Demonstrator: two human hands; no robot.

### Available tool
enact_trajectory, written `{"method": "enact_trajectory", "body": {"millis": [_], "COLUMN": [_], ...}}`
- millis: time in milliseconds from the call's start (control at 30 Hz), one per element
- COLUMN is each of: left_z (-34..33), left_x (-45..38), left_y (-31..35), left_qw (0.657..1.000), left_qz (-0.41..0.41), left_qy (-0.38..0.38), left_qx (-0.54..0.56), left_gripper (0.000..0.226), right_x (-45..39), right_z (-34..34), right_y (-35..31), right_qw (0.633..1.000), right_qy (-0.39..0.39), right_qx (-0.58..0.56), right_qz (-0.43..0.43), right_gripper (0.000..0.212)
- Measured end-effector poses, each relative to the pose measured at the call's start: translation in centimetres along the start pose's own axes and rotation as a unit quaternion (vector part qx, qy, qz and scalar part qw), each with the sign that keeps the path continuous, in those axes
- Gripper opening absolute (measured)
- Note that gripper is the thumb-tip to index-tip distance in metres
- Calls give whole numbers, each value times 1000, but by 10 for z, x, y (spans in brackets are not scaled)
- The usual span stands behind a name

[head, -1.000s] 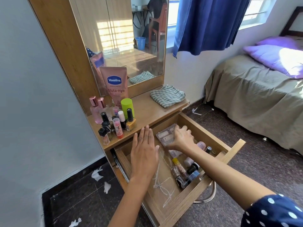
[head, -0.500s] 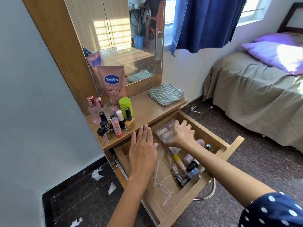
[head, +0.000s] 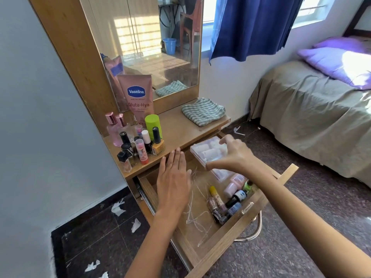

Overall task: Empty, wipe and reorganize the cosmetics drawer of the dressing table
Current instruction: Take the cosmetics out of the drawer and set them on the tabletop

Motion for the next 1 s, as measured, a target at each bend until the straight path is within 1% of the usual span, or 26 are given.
{"method": "enact_trajectory", "body": {"millis": [133, 200, 333, 467, 567, 667, 733, 800, 867, 933, 1000], "left_z": [-2, -2, -2, -1, -2, -3, -4, -5, -5, -5, -4], "left_x": [1, 1, 2, 3, 3, 4, 4, 4, 4, 4, 5], "left_y": [0, 0, -1, -2, -3, -3, -4, -3, -1, -1, -1], "left_qw": [1000, 999, 998, 998, 998, 999, 999, 999, 1000, 1000, 1000], "left_qz": [-4, -4, -8, -12, -12, -14, -14, -12, -12, -9, -9], "left_qy": [-22, -32, -40, -42, -38, -35, -29, -20, -13, -10, -8], "left_qx": [-22, -34, -50, -46, -42, -39, -33, -28, -24, -19, -20], "left_gripper": [59, 60, 61, 61, 60, 60, 60, 60, 60, 61, 61], "right_x": [0, -8, -32, -54, -61, -54, -41, -24, -11, -10, -15], "right_z": [21, 22, 10, -7, -18, -22, -25, -31, -40, -50, -53], "right_y": [-24, -42, -81, -105, -104, -89, -72, -54, -41, -36, -37], "right_qw": [995, 992, 991, 993, 993, 989, 980, 964, 955, 948, 944], "right_qy": [41, 52, 71, 65, 65, 65, 89, 136, 151, 141, 126], "right_qx": [-63, -70, -31, 12, 22, -11, -44, -69, -50, 0, 32], "right_qz": [65, 86, 114, 102, 95, 133, 173, 217, 252, 286, 303], "right_gripper": [82, 79, 72, 73, 70, 55, 40, 30, 33, 40, 44]}}
Point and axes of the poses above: each hand's wrist, its own x-axis away from the middle knuckle, its own z-axis out of the back of the hand, y = z × x, the point moved 2 cm from there along -x, towards the middle knuckle, and after that the axes turned 5 degrees about -z, right-handed, at the moved point
